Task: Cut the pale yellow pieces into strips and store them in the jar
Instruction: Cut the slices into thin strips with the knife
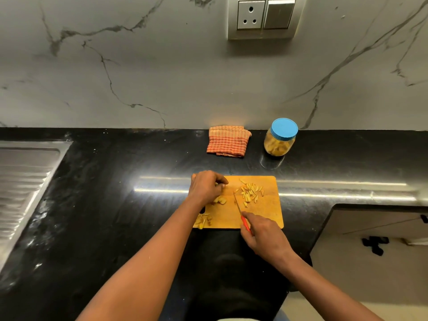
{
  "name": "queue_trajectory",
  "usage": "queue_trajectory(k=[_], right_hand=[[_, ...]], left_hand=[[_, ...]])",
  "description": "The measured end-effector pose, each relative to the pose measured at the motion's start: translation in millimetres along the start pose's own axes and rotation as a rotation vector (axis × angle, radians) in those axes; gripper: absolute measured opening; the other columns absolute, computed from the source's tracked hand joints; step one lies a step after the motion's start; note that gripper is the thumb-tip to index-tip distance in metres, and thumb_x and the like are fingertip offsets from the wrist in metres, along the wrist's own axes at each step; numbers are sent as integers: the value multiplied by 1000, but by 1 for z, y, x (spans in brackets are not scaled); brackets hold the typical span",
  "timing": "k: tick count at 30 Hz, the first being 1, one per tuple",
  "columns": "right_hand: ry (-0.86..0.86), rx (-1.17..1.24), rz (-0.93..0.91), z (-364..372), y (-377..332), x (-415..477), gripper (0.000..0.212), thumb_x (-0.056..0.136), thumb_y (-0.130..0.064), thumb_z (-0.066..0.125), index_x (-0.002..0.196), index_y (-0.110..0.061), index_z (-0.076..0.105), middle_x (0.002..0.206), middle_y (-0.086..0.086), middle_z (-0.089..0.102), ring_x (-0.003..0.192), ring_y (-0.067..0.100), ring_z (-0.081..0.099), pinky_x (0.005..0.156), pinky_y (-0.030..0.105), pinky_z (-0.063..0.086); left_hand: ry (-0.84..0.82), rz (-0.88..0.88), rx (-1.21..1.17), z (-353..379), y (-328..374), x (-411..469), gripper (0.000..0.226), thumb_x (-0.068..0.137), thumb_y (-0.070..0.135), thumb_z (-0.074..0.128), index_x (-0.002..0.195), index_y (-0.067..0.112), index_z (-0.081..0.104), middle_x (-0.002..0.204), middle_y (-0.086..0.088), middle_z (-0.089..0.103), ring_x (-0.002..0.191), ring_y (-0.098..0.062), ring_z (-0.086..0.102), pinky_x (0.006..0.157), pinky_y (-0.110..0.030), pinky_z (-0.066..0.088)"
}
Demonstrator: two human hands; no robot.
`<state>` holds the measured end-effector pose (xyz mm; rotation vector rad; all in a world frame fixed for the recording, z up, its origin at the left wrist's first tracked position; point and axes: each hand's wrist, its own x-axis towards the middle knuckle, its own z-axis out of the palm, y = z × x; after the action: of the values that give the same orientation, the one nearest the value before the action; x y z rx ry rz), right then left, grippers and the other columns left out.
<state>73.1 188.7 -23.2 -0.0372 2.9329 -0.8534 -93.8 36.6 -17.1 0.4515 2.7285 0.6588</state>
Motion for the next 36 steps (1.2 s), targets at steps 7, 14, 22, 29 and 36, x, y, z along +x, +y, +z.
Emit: queue_trajectory(k=[7, 14, 22, 29, 36], right_hand=[[-36, -45, 17, -2, 6, 18, 47, 98, -38, 48, 141, -19, 48, 119, 0, 66, 102, 17, 62, 87, 25, 48], [20, -3, 41, -5, 16, 12, 41, 96, -37, 54, 134, -21, 56, 98, 0, 70, 83, 14, 63, 72, 22, 47], [24, 14, 65, -9, 21, 12, 40, 95, -38, 54, 132, -22, 57, 87, -3, 68, 68, 3, 49, 64, 17, 43], [75, -14, 106, -14, 29, 12, 41, 94, -37, 56, 132, -21, 57, 90, 0, 70, 77, 15, 64, 71, 27, 50], [66, -2, 81, -12, 24, 1, 44, 93, -38, 57, 134, -21, 56, 89, -1, 70, 75, 15, 64, 70, 28, 53]], left_hand=[[21, 33, 76, 6, 3, -15, 23, 82, 47, 72, 99, 31, 75, 94, 14, 71, 103, -9, 52, 89, -34, 31], [-14, 115, 143, 13, 10, -26, 30, 77, 56, 71, 98, 35, 75, 101, 16, 69, 116, -11, 43, 113, -50, 16], [-26, 155, 255, 21, 29, -32, 33, 80, 58, 67, 103, 35, 74, 116, 12, 65, 125, -15, 40, 116, -55, 9], [-37, 179, 276, 15, 17, -39, 27, 82, 53, 67, 97, 32, 74, 113, 12, 65, 125, -13, 39, 116, -55, 7], [35, 155, 274, 15, 13, -45, 27, 92, 47, 58, 107, 29, 72, 117, 13, 63, 129, -14, 37, 115, -55, 7]])
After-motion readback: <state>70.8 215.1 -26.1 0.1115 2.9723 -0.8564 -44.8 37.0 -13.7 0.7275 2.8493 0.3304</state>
